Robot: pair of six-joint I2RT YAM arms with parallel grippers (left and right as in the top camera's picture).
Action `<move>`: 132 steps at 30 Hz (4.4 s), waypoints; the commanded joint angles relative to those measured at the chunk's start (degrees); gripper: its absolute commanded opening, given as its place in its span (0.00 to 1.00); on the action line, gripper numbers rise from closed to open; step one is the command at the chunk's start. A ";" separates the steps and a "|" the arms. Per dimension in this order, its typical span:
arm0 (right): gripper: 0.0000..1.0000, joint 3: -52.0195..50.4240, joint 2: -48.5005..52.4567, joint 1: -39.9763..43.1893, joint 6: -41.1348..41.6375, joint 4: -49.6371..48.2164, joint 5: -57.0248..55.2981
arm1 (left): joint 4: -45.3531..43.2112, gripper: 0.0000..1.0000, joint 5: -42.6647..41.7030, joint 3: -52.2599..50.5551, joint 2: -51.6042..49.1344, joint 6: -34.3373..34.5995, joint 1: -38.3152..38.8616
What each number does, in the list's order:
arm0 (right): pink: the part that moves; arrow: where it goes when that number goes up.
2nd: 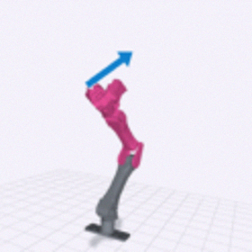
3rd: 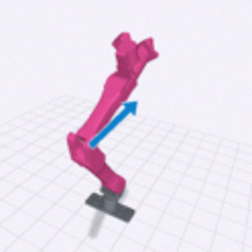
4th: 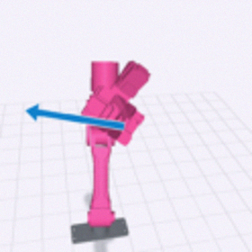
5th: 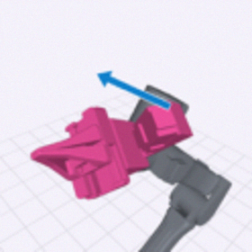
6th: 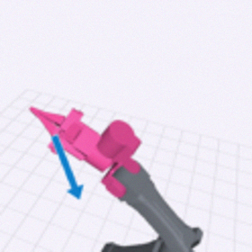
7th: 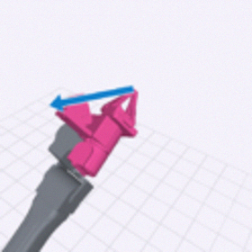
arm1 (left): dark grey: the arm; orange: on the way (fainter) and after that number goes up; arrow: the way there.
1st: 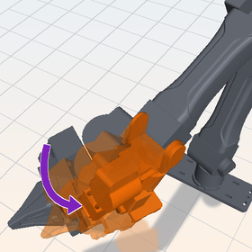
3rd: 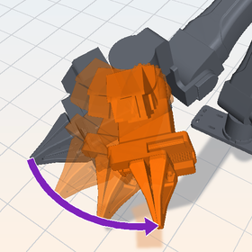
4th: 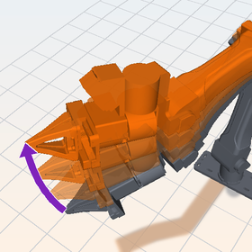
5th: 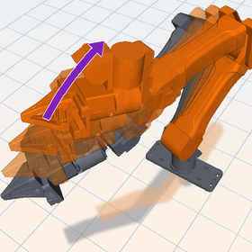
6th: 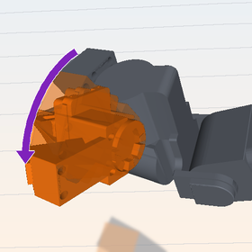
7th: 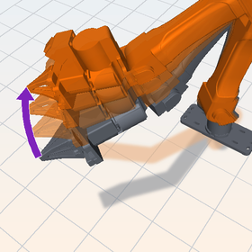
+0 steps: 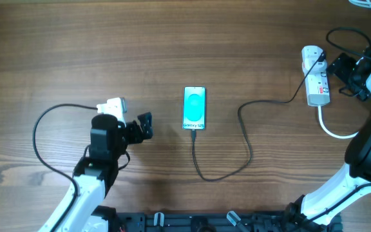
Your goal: Plug charger to phone and switch on socket
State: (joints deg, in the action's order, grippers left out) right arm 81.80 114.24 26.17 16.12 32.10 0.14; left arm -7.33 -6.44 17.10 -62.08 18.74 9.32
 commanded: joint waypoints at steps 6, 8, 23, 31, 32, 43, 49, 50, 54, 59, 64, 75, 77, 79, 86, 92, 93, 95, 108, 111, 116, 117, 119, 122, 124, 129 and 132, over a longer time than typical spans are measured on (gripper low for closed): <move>1.00 -0.07 -1.09 0.04 -1.07 -0.13 -0.74 | -0.96 1.00 0.79 -9.46 11.19 -0.28 0.15; 1.00 -0.07 -1.09 0.04 -1.09 -0.13 -0.74 | -1.22 1.00 0.79 -11.13 13.22 -0.28 0.15; 1.00 -0.07 -1.09 0.04 -1.07 -0.13 -0.74 | 1.33 1.00 2.08 -16.79 28.81 0.11 -0.70; 1.00 -0.07 -1.09 0.04 -1.09 -0.13 -0.74 | 11.72 1.00 3.93 -16.79 44.44 -1.07 -4.37; 1.00 -0.07 -1.09 0.04 -1.07 -0.13 -0.74 | 11.74 1.00 3.93 -16.79 46.42 -1.90 -4.90; 1.00 -0.07 -1.09 0.04 -1.07 -0.13 -0.74 | 11.76 1.00 4.61 -16.79 61.92 -21.97 -7.26; 1.00 -0.07 -1.09 0.04 -1.07 -0.13 -0.74 | 11.72 1.00 4.98 -16.79 61.92 -23.02 -7.32; 1.00 -0.07 -1.09 0.04 -1.09 -0.13 -0.74 | 11.72 1.00 4.98 -16.79 61.92 -23.02 -7.30; 1.00 -0.07 -1.09 0.04 -1.09 -0.13 -0.74 | 11.72 1.00 4.98 -16.79 61.92 -23.02 -7.30; 1.00 -0.07 -1.09 0.04 -1.07 -0.13 -0.74 | 11.72 1.00 4.98 -16.79 61.90 -23.02 -7.30; 1.00 -0.07 -1.09 0.04 -1.09 -0.13 -0.74 | 11.72 1.00 4.98 -16.79 61.92 -23.02 -7.30; 1.00 -0.07 -0.76 0.15 -1.07 -0.13 -0.74 | 11.72 1.00 5.01 -16.79 61.90 -23.02 -7.30; 1.00 -0.07 -1.68 0.15 -1.07 -0.11 -0.74 | 11.72 1.00 4.98 -16.79 61.90 -23.02 -7.30; 1.00 -0.07 -4.02 0.15 -1.07 -0.11 -0.72 | 11.69 1.00 4.98 -16.79 61.90 -23.02 -7.30; 1.00 -0.07 -19.30 0.04 -1.07 -0.11 -0.72 | 11.72 1.00 4.98 -16.79 61.90 -23.02 -7.30; 1.00 -0.07 -29.64 0.04 -1.07 -0.09 -0.72 | 11.72 1.00 4.98 -16.79 61.92 -23.02 -7.30; 1.00 -0.07 -31.41 0.04 -1.07 -0.07 -0.74 | 11.72 1.00 4.98 -16.79 61.90 -23.02 -7.30; 1.00 -0.07 -34.16 0.02 -1.07 -0.07 -0.72 | 11.72 1.00 4.98 -16.79 61.90 -23.02 -7.30; 1.00 -9.46 -36.50 -14.49 -5.53 -0.04 -1.27 | 11.72 1.00 4.98 -16.79 61.90 -23.02 -7.30; 1.00 -18.36 -36.57 -19.32 -12.09 -7.02 -0.02 | 11.72 1.00 4.98 -16.79 61.90 -23.02 -7.30; 1.00 -30.62 -38.38 -22.77 -17.42 -16.98 3.69 | 11.72 1.00 5.01 -16.79 61.90 -23.02 -7.30; 1.00 -33.35 -38.95 -22.91 -17.84 -18.84 5.44 | 11.72 1.00 4.98 -16.79 61.90 -23.02 -7.30; 1.00 -38.84 -40.11 -22.91 -17.81 -22.21 7.56 | 11.72 1.00 4.98 -16.79 61.90 -23.02 -7.30; 1.00 -45.90 -41.42 -22.91 -17.62 -25.79 8.41 | 11.72 1.00 4.98 -16.79 61.90 -23.02 -7.30; 1.00 -50.47 -42.14 -22.91 -17.62 -28.28 8.76 | 11.72 1.00 4.98 -16.79 61.90 -23.02 -7.30; 1.00 -59.08 -43.23 -22.91 -17.42 -31.63 8.98 | 11.72 1.00 4.98 -16.79 61.90 -23.02 -7.30; 1.00 -61.59 -43.78 -22.88 -17.40 -32.57 8.98 | 11.72 1.00 4.98 -16.79 61.90 -23.02 -7.30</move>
State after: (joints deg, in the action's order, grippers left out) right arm 22.52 71.94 3.46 -0.58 0.78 7.92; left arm 3.92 -2.17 0.49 -0.80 -2.98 2.50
